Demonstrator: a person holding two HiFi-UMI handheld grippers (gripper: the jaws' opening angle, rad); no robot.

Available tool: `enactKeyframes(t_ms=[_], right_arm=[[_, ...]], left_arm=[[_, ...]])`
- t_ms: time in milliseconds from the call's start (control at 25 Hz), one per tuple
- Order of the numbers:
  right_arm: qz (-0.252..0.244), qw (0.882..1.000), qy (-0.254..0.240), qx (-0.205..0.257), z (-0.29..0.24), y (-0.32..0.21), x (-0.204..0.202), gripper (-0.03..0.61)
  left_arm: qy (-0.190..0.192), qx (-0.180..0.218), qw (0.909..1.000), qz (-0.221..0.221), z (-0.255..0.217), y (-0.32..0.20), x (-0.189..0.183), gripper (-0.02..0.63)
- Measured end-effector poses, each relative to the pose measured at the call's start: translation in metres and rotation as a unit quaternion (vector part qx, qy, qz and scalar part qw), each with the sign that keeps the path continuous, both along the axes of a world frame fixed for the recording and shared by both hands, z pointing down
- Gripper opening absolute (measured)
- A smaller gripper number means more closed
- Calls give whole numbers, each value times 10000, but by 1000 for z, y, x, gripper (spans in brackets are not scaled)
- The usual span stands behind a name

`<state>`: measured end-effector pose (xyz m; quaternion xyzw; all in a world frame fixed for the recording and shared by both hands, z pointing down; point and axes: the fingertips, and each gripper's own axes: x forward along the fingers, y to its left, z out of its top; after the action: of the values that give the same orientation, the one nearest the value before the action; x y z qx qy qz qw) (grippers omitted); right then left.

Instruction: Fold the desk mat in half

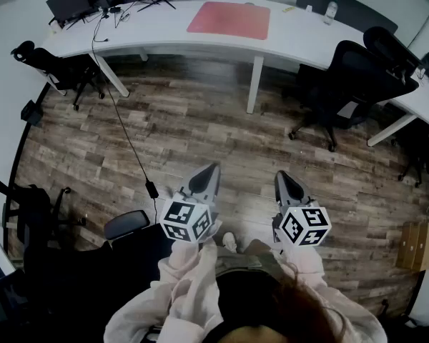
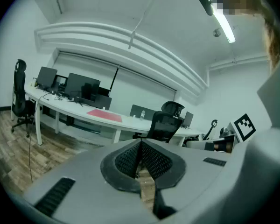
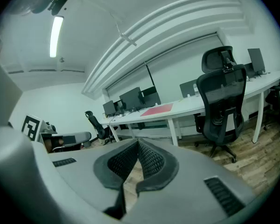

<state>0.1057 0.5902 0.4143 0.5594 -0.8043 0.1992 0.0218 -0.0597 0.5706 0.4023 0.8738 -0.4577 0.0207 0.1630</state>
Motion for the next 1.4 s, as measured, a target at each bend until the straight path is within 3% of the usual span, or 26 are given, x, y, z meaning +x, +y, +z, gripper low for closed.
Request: enactKeyframes(t_ms=[480, 880, 1200, 1400], right_arm=[[-3, 9997, 244, -65, -3, 38, 20, 14], [46, 9995, 298, -100, 5, 33, 7, 14], [-54, 9996, 152, -253, 21, 2, -4, 14], [-113, 9995, 78, -283, 28, -48, -6, 14]], left_arm=[[10, -59, 9999, -98, 0, 41, 14, 26], [-55, -73, 10000, -3, 7, 38, 3, 26], [-109, -210, 9997, -34, 22, 16, -5, 26], [-102, -280, 9994, -170, 30, -30, -12, 26]])
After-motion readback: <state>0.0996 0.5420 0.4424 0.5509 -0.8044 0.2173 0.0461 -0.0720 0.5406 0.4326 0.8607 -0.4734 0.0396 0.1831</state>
